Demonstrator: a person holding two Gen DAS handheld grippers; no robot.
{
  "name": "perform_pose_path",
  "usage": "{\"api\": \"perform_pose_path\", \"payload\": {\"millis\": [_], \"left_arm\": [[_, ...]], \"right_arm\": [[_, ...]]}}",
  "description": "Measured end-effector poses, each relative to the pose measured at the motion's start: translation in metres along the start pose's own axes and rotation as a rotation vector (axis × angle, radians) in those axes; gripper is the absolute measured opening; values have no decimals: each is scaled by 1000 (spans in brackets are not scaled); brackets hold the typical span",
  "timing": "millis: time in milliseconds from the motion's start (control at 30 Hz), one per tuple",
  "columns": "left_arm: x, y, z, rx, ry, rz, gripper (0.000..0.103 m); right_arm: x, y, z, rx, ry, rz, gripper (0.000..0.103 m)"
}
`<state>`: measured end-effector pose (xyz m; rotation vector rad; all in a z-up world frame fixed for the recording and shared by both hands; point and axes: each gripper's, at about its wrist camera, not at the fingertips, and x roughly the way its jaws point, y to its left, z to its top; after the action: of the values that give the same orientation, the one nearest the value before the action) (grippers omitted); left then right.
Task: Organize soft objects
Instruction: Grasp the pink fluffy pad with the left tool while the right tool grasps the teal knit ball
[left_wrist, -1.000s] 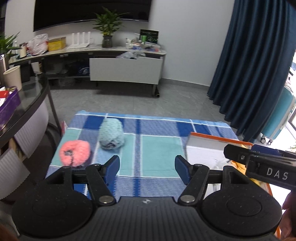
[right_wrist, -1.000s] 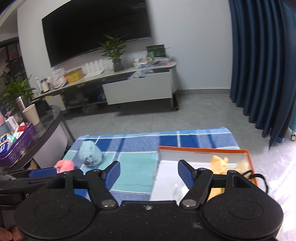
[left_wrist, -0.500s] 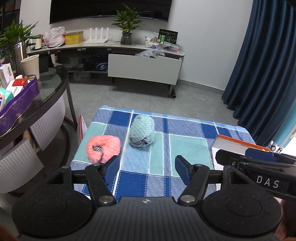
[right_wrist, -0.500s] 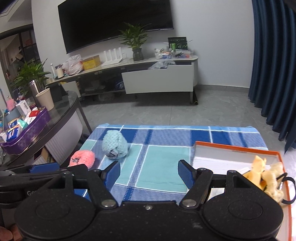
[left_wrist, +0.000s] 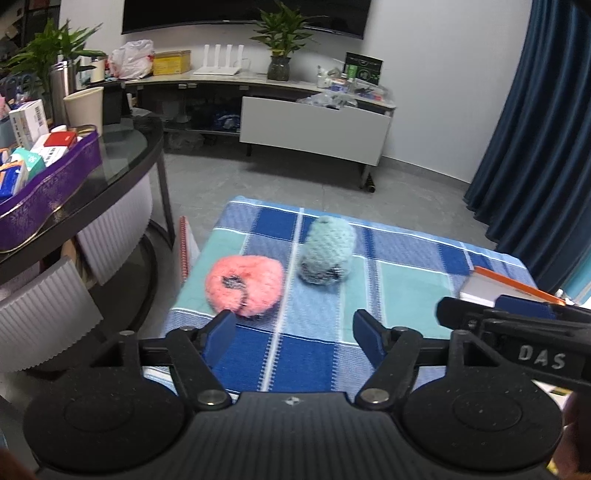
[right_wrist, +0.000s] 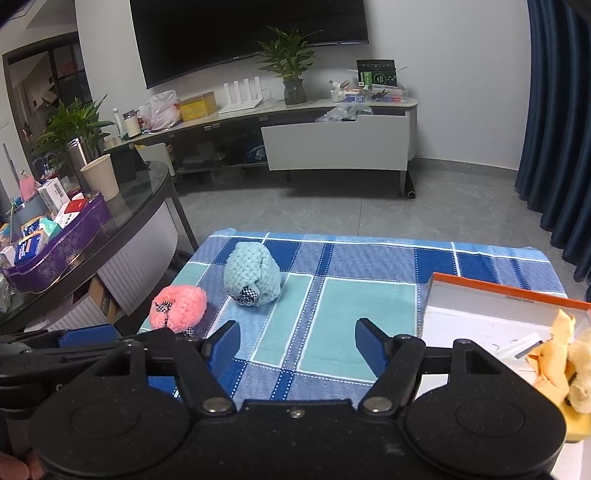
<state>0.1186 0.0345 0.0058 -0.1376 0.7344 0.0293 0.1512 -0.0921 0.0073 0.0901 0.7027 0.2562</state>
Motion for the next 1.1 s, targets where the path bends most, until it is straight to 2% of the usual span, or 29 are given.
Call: {"api": "perform_pose_path", "payload": {"millis": [100, 267, 433, 567, 633, 700, 767, 867, 967, 1100], "left_arm": [[10, 11, -2, -3, -4, 32, 85], [32, 30, 3, -31, 5, 65, 92], [56, 31, 12, -9, 4, 73, 98], [77, 32, 15, 12, 22, 93, 99], [84, 34, 15, 12, 26, 80, 96], [89, 35, 14, 13, 28, 65, 81], [91, 37, 15, -9, 39, 11, 63], [84, 31, 12, 31, 15, 9, 60], [76, 33, 9, 17, 4, 1, 59], [72, 37, 8, 2, -6, 14, 59]], "right_arm": [[6, 2, 0, 1, 8, 11, 82], [20, 1, -1, 4, 17, 32, 82], [37, 3, 2, -7, 34, 33, 82], [50, 3, 7, -1, 35, 44, 82], [56, 4, 12, -3, 31, 58, 82], [65, 7, 16, -16, 32, 65, 82], [75, 10, 21, -26, 37, 72, 82], [93, 14, 28, -4, 52, 120, 83], [113, 20, 35, 20, 68, 143, 87], [139, 32, 39, -2, 80, 110, 88]]}}
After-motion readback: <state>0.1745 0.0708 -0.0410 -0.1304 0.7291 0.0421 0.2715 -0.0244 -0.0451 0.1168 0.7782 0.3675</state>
